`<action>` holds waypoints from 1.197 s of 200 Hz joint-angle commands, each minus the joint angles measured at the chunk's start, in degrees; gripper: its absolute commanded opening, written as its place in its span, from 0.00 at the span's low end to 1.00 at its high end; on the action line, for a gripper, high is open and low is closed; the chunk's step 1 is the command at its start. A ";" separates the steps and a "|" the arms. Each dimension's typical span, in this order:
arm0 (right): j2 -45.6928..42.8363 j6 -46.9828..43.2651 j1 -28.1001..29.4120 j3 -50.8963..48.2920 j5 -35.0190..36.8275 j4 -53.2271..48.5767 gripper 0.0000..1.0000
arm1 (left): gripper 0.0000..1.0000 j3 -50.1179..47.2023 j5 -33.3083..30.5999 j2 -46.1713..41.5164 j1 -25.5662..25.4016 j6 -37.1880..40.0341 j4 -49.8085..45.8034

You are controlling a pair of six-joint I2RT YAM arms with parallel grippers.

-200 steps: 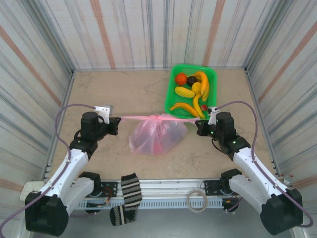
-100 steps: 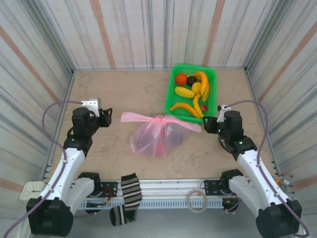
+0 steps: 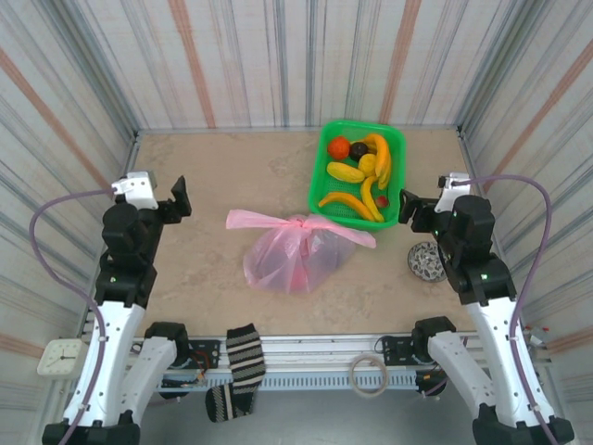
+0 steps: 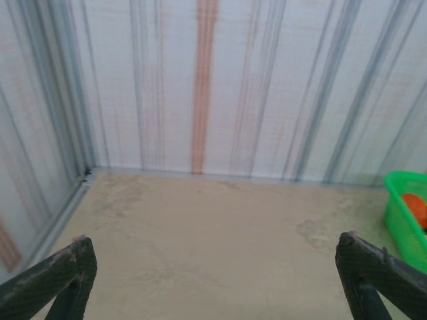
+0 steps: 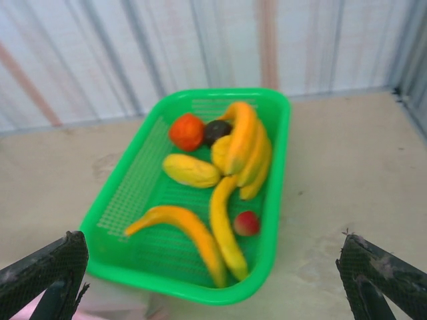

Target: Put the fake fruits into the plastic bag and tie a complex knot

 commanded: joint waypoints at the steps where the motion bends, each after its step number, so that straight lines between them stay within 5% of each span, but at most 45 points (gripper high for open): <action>1: 1.34 -1.96 -3.02 -3.68 6.04 3.18 0.99 | 0.99 -1.99 -10.19 1.94 0.16 -0.73 2.17; 81: 16.83 4.46 -19.02 -22.41 3.23 33.91 0.99 | 0.99 -11.61 -7.50 12.38 5.61 -5.29 10.46; 159: 43.71 0.56 -15.81 -26.22 0.54 65.54 0.99 | 0.99 -15.62 -10.00 20.08 5.75 -1.47 16.70; 185: 45.94 -4.22 -11.96 -24.47 0.86 64.57 0.99 | 0.99 -15.82 -10.96 22.09 5.77 -0.14 17.11; 202: 49.66 -7.33 -9.56 -28.43 1.03 74.94 0.99 | 0.99 -16.01 -11.76 23.11 5.75 0.62 16.87; 239: 49.16 -4.11 -12.53 -29.80 -1.12 77.59 0.99 | 0.99 -18.24 -11.71 25.48 5.84 1.64 21.34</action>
